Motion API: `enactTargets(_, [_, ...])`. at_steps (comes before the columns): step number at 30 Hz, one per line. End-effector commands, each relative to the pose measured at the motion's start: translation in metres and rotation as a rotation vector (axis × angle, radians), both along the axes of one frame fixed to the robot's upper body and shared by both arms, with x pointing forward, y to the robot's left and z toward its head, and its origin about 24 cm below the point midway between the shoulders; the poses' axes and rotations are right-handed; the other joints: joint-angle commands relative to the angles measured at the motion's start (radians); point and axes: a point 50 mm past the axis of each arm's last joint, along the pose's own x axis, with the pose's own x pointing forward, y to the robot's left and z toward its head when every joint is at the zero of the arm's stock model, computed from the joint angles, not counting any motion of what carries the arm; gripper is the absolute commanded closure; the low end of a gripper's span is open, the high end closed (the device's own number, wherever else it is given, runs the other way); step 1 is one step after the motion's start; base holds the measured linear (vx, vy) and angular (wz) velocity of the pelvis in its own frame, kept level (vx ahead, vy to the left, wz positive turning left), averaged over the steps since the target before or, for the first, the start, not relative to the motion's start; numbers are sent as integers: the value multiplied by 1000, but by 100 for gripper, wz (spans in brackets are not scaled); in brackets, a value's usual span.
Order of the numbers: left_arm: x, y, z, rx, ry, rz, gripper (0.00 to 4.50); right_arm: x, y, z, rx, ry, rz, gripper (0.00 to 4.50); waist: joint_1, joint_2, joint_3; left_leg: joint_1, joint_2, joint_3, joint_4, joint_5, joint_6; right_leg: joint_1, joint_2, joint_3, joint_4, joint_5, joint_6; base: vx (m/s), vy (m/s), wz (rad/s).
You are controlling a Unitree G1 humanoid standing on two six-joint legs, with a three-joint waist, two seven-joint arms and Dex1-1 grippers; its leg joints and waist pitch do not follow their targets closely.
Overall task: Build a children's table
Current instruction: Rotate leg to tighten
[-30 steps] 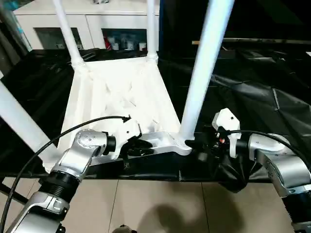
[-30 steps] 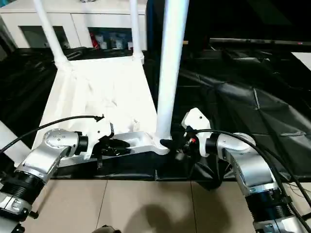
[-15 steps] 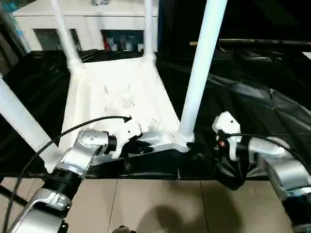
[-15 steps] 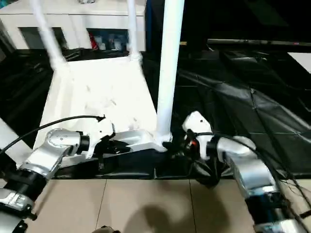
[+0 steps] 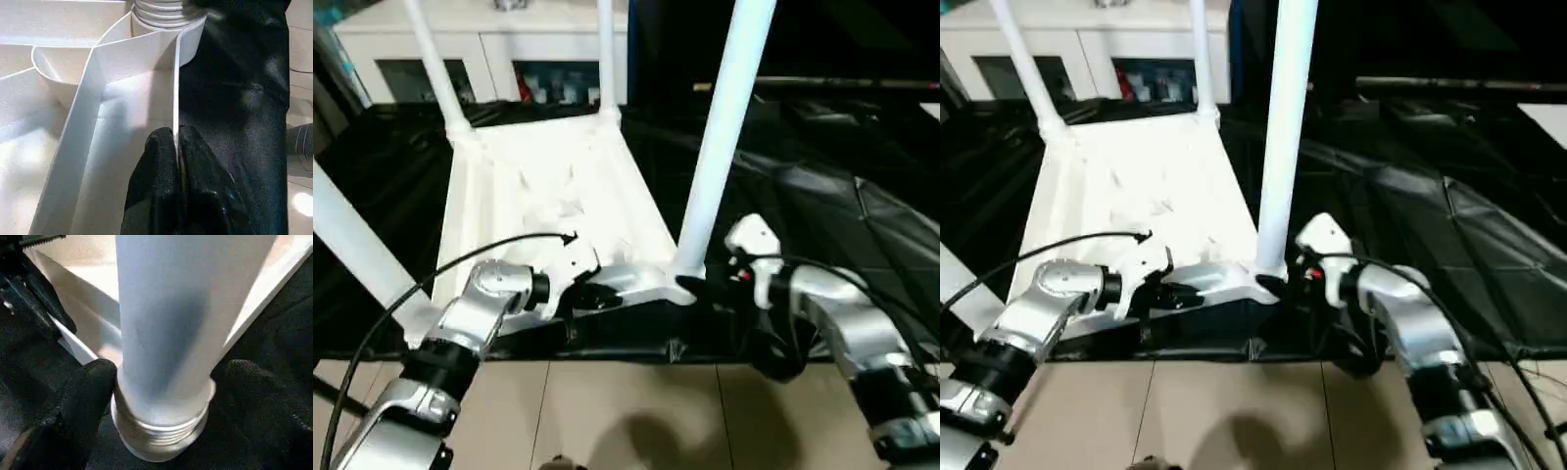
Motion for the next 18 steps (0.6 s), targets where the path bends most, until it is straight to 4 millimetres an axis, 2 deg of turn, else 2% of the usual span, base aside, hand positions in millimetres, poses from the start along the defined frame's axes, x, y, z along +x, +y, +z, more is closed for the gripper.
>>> enactTargets(1, [4, 2, 9, -41, -30, 13, 450, 4, 1, 3, -15, -20, 7, 72, 1, -21, -74, 23, 29, -19, -61, -140, 48, 52, -67, 44, -77, -127, -208, 0, 0, 0])
enactTargets(4, [4, 3, 9, -40, -32, 15, 450, 6, 1, 1, -19, -18, 9, 87, 1, -21, -73, 22, 29, -19, -62, -152, 46, 51, -68, 44, -80, -151, -202, 0, 0, 0])
enactTargets(11, [5, 4, 9, -34, -38, 22, 450, 10, 3, -4, -6, -2, 18, 154, -4, -20, -72, 23, 29, -20, -64, -164, 40, 51, -68, 43, -82, -176, -198, 0, 0, 0])
enactTargets(18, [8, 4, 7, -36, -52, 66, 450, 10, 4, -15, -13, 20, -3, 176, -6, -20, -72, 22, 28, -20, -64, -168, 43, 51, -68, 43, -83, -178, -203, 0, 0, 0])
